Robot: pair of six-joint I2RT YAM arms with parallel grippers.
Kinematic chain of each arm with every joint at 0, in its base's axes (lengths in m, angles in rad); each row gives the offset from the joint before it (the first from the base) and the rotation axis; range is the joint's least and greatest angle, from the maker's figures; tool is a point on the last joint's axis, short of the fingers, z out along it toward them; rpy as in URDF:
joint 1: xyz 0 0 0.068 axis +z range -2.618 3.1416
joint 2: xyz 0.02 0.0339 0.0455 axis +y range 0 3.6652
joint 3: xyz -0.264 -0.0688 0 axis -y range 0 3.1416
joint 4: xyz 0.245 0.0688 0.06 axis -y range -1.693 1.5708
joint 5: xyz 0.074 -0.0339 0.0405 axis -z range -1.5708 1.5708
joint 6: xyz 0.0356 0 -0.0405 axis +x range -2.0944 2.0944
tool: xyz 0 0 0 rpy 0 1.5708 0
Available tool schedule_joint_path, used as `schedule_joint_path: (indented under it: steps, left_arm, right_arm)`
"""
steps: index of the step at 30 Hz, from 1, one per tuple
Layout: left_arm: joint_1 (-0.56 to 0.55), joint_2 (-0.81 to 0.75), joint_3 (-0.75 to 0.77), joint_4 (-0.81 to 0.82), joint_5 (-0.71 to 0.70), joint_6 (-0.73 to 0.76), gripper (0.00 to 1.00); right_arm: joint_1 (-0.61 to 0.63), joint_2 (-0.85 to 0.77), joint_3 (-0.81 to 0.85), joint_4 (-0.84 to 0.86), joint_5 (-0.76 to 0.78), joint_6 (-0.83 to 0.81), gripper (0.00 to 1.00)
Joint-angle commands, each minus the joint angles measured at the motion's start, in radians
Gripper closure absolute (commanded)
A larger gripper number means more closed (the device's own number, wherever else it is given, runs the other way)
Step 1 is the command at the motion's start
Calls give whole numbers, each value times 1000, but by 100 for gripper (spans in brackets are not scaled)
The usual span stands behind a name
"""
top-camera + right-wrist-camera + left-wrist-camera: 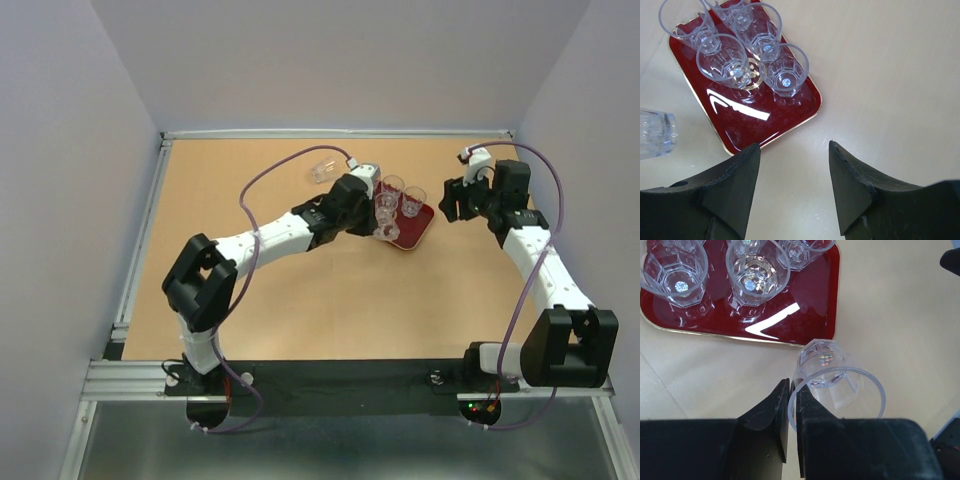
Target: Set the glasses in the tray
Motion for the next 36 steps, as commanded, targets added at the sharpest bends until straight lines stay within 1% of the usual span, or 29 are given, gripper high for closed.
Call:
schedule_joint_path:
  steps: [1,2,6,11,17,22,23,26,29,35,36]
  left_arm:
    - [-57,71,137,-57,-150,55,100]
    - [-65,92,195,-88,-162,65,100]
    - [-97,186,338,-151,-237,103,100]
    - [-112,316,511,-220,-277,143,100]
    - [-119,430,668,-278,-328,175,100]
    - [-119,499,761,-317,-368,204,99]
    - [-119,516,781,-321,-375,213,96]
    - [-119,539,803,-324,-388,230,93]
    - [-119,559,826,-326,-392,250,84]
    - [-119,588,849,-311,-389,263,77]
    - [-119,591,857,-312,-389,264,75]
  right_arm:
    - [-15,-31,-25,63,24,15,37]
    - [-17,-34,-25,65,27,17,37]
    - [-26,-39,-25,70,35,26,37]
    - [-35,-46,-28,79,41,34,36]
    - [-47,-51,-29,83,45,45,35]
    - [-53,-57,-31,85,48,45,34]
    - [-55,-59,-31,86,50,46,34]
    - [-58,-60,-31,86,51,46,34]
    - [-59,-62,-32,88,51,46,34]
    - [-64,-63,-34,90,51,49,34]
    - [-64,-62,-34,90,50,48,34]
